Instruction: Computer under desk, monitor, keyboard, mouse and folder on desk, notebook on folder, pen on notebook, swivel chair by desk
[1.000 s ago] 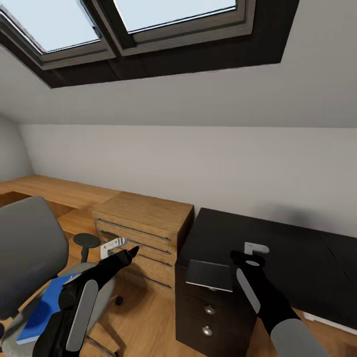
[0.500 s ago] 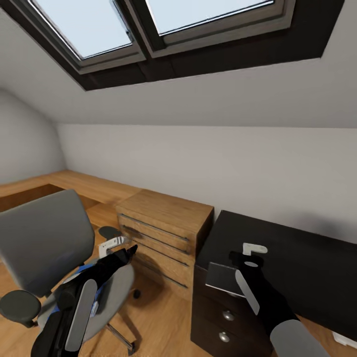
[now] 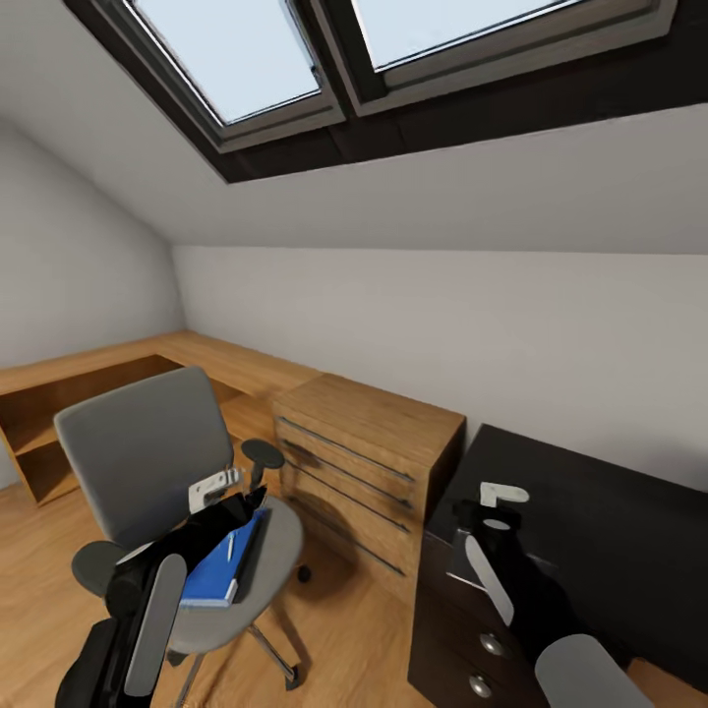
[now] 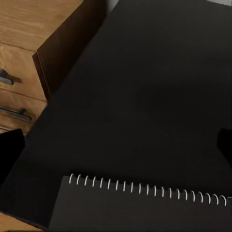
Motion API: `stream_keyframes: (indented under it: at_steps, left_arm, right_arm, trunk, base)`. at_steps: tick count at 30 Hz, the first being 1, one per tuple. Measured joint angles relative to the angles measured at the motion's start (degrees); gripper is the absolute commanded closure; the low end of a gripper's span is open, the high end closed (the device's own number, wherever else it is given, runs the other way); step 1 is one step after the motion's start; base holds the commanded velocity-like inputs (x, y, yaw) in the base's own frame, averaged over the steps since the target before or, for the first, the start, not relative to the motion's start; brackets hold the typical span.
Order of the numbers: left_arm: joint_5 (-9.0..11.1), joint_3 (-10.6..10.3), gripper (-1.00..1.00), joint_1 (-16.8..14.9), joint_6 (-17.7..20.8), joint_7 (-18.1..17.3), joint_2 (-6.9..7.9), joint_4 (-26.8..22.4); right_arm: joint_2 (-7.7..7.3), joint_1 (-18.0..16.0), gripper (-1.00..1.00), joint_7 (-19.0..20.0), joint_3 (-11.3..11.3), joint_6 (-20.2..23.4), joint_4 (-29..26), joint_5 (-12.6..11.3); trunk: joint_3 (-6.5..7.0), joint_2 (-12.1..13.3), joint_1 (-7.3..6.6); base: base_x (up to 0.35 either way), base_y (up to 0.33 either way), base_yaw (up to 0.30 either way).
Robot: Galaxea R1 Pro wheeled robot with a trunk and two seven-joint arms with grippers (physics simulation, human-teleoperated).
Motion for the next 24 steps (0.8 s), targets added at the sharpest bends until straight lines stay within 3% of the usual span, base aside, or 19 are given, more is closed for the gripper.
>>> stream_keyframes:
  at_steps: [14,24]
  left_arm:
    - [0.01,0.54,-1.0,-0.01,0.02,0.0,0.0,0.09]
    - [0.0,0.47,-1.0,-0.01,0.02,0.0,-0.08,0.16]
  right_arm:
    - [1.11,0.22,-1.0,0.03,2.5,-0.39,0.34,0.42]
    - [2.26,0.45,-1.0,-0.01,8.81,-8.49,4.72,0.68]
  trunk:
    - [-0.05,0.0,0.0]
    - [-0.35,0.0,0.0]
  base:
    - [0.0,0.0,0.277]
    - [0.0,0.0,0.274]
